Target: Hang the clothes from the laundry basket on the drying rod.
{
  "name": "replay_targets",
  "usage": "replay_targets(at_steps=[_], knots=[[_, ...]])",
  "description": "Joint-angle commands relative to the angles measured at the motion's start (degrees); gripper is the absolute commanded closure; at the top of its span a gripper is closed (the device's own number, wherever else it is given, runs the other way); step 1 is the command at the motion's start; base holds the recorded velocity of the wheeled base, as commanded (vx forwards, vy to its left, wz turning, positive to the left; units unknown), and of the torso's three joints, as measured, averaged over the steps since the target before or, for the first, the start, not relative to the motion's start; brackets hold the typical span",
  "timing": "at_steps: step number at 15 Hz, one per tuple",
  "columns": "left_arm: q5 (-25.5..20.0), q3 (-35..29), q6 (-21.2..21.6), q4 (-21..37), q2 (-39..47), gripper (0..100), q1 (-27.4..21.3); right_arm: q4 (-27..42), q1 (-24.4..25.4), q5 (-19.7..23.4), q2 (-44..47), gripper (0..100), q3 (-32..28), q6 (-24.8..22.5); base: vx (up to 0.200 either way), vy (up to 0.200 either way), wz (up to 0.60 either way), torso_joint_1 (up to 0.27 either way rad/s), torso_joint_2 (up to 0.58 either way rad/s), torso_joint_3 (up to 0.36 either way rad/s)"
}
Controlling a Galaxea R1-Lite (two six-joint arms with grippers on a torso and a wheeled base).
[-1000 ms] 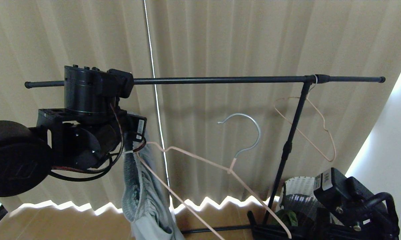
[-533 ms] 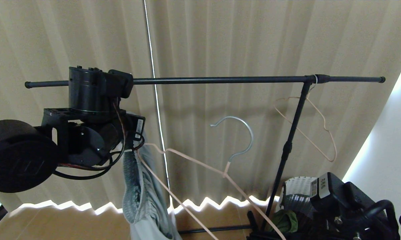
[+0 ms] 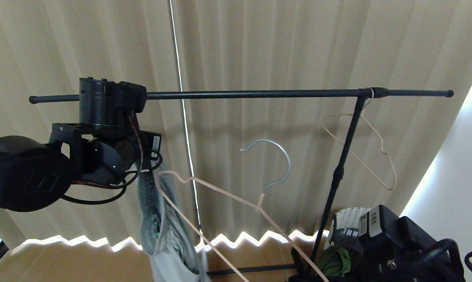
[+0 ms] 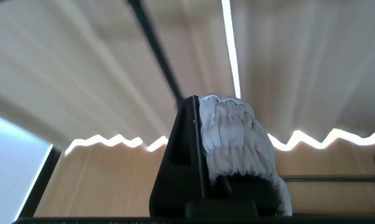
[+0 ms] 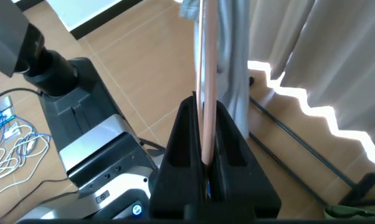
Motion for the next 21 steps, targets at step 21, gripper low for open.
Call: replay_targets(at_steps=[21], knots=[[0.1,5.5,0.3,0.3,-8.6,100,-4.4,-8.0,-6.7,-7.1,22.5,100,-14.9,0.4,0.000,0.000,0.00,0.003,0.00,0.000]])
